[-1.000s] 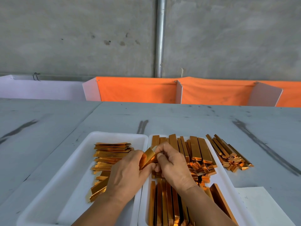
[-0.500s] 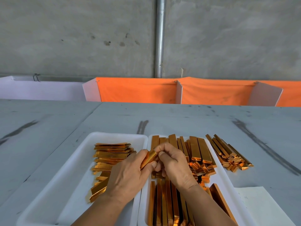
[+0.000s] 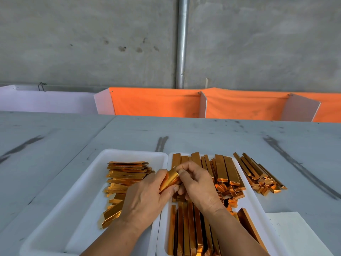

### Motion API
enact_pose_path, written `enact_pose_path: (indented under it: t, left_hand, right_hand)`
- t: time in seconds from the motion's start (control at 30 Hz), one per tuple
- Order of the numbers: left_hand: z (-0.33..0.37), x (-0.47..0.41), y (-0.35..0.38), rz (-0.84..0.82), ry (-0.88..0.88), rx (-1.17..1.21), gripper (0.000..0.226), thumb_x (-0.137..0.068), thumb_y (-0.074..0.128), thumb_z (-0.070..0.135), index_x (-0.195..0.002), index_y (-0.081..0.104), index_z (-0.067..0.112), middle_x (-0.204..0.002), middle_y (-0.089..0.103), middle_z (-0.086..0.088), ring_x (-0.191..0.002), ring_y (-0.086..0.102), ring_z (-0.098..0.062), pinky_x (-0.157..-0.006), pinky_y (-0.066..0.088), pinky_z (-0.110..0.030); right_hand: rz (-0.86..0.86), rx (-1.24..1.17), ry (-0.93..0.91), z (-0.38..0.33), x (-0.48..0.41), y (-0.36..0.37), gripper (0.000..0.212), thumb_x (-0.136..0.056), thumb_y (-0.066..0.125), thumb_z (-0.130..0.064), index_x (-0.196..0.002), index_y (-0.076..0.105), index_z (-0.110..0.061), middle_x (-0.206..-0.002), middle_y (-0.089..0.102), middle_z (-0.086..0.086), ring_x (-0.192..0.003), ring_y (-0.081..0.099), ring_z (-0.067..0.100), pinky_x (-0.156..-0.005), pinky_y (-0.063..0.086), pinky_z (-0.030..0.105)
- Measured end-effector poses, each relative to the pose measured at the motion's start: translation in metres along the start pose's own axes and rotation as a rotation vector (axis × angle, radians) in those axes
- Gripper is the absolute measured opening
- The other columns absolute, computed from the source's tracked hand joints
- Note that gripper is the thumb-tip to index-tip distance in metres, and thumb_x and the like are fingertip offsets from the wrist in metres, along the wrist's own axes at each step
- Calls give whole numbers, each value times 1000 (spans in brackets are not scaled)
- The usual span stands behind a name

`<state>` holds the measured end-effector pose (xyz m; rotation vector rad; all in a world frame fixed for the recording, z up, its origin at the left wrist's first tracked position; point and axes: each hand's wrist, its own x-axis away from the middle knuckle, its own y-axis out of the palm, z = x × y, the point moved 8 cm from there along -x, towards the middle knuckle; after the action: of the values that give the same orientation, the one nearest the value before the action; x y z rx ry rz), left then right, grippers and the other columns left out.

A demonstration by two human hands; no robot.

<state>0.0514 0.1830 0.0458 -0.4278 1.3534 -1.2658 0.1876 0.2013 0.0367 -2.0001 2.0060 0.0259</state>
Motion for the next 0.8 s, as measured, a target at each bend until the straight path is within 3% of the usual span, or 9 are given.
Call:
enact_pose_path:
  t: [0.17,0.3,0.43,0.53,0.8]
  left_hand:
    - [-2,-1,-1,7,-37,-3,47,-83,26,72,-109,41,36,-83,48,15,-68,52,-6,-52,32,-11]
    - [-4,-1,0,-7,-61,-4,49,-83,26,71,-112,42,35,-85,49,16,-69,53,-6,-55,32,-10]
    - [-4,-1,-1,-5,-65,11,38,-89,37,66,-110,43,34,-83,49,16,-68,52,-6,-53,31,-10]
    - [-4,-1,-1,-7,-60,17,35,-90,40,66,-107,43,35,-80,47,15,-66,49,-6,-50,29,-11]
    - [-2,-1,2,-9,-31,32,46,-85,29,72,-108,45,35,-83,50,15,-70,52,-6,-55,31,-11]
  right_hand:
    - [48,8,-78,-4,0,-4,12,-97,61,-22,-85,63,-22,-68,65,1,-54,61,10,-49,47,18]
    - [24,61,-141,-9,3,0,17,-99,57,-17,-85,65,-22,-66,64,-6,-56,61,7,-52,48,19]
    - [-2,47,-110,-7,3,2,15,-95,60,-11,-86,65,-22,-69,67,-4,-57,62,8,-57,53,22]
    - [-39,33,-70,-5,3,4,13,-94,61,-11,-87,65,-21,-69,66,0,-56,61,14,-52,50,22]
    - [-19,-37,-23,-2,1,1,21,-100,53,-15,-85,67,-15,-54,59,0,-50,56,8,-47,43,16]
